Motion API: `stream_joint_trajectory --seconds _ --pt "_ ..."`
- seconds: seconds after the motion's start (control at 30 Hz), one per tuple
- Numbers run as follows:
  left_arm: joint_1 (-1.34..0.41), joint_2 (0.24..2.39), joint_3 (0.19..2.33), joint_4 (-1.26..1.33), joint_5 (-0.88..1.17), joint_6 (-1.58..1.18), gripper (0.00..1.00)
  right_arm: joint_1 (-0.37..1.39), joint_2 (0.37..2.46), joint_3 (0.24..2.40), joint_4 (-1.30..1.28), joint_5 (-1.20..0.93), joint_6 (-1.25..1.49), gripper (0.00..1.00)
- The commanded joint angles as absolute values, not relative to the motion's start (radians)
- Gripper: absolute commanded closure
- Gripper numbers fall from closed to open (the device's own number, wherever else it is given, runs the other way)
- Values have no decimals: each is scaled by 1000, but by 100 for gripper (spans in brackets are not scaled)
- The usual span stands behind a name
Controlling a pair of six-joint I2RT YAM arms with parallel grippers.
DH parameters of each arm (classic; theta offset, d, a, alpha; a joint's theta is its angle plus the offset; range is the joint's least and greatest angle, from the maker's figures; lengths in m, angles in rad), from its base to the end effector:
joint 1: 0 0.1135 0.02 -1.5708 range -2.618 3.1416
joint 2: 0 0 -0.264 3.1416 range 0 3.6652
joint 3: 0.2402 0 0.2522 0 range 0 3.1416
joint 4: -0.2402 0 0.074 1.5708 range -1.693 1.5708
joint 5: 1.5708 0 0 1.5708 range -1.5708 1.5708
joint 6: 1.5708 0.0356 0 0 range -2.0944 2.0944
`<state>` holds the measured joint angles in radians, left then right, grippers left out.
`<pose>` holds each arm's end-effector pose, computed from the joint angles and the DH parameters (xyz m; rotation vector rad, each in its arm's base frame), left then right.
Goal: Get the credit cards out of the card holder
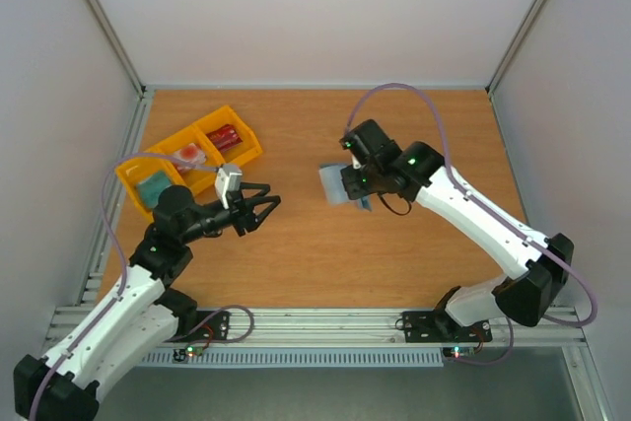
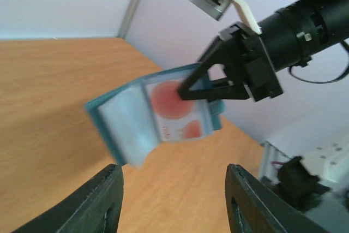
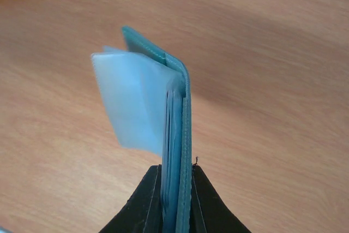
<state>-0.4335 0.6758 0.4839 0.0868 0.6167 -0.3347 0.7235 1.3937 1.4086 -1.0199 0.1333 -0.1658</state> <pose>0.1442 -0.0894 0.2800 0.5734 1.6817 -1.0804 0.2101 0.1792 0.3448 -1.0571 2.3343 0.0406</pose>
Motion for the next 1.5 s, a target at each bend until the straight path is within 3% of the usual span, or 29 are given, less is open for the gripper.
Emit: stream_joint_trajectory --seconds 0.0,0.27,0.43,0.53,1.13,1.47 --pt "-500 727 496 230 696 -515 49 802 1427 1471 -1019 149 -109 99" --pt "-610 850 520 262 590 -578 56 804 1347 1406 -790 -296 -216 99" --pt "-596 811 497 283 783 -477 53 742 1280 1315 -690 -641 -296 99" --pt "-587 796 476 264 759 -430 57 736 1279 1289 -630 -807 -339 99" --pt "-497 623 364 286 756 -483 52 708 1318 1273 -578 -1171 -551 99" --pt "-518 626 354 313 791 -453 56 708 1344 1260 -489 -1151 -482 99"
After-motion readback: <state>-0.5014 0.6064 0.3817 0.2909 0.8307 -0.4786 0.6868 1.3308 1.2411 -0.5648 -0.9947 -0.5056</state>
